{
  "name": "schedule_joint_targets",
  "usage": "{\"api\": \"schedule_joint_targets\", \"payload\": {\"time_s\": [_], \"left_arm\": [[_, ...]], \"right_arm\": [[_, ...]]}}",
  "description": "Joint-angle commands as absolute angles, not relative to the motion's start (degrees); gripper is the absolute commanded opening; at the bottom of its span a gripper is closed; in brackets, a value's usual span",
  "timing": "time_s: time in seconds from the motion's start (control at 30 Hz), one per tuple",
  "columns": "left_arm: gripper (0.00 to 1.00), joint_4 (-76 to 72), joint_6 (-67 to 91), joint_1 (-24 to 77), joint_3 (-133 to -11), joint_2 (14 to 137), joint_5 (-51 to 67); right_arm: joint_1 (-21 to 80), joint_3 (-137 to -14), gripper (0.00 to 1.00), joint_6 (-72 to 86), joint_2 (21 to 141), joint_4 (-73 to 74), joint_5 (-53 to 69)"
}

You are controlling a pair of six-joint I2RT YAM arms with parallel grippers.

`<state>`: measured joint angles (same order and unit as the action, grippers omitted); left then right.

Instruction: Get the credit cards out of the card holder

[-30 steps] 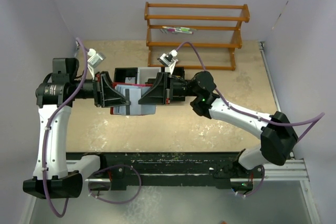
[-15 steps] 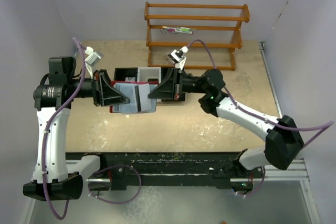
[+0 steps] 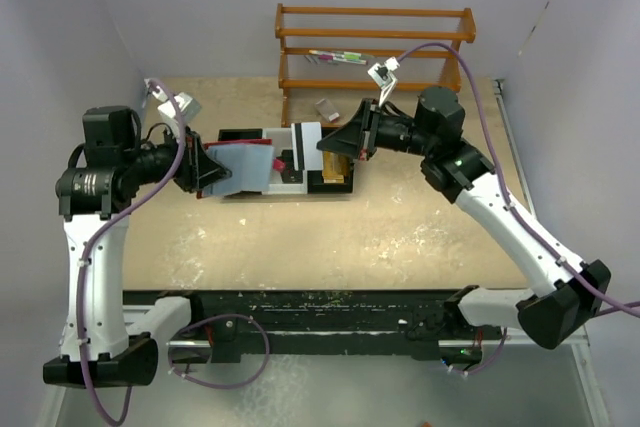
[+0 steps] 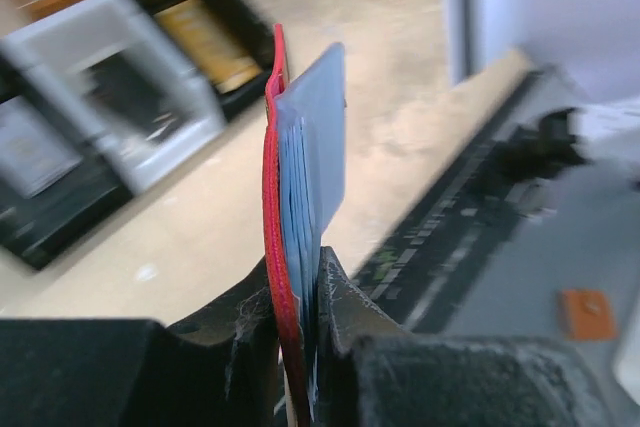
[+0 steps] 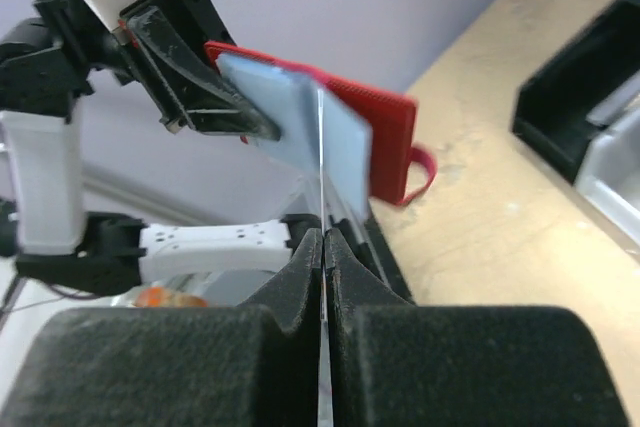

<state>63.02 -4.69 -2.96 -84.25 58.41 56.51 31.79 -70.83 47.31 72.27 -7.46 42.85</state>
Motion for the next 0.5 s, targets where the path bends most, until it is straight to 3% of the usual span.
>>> {"api": "schedule_joint_targets", "payload": {"time_s": [0.0,0.2,0.47], "left_arm": [[0.08,64.3,-13.42,-3.15,-84.13,59.25,31.8],[0.08,64.59,-19.86,-3.08,-82.16,57.23,20.46],[0.08,69.16,-23.43,-3.1,-81.75,54.96,20.27]], "right_arm": [[31.99,-78.73,0.0,33.63,74.48,13.39,30.59],[36.15,-89.17,0.0,31.51,85.37,19.56,18.72],[46.82,-118.37,0.0,28.64,112.24,35.86,-2.41]]}}
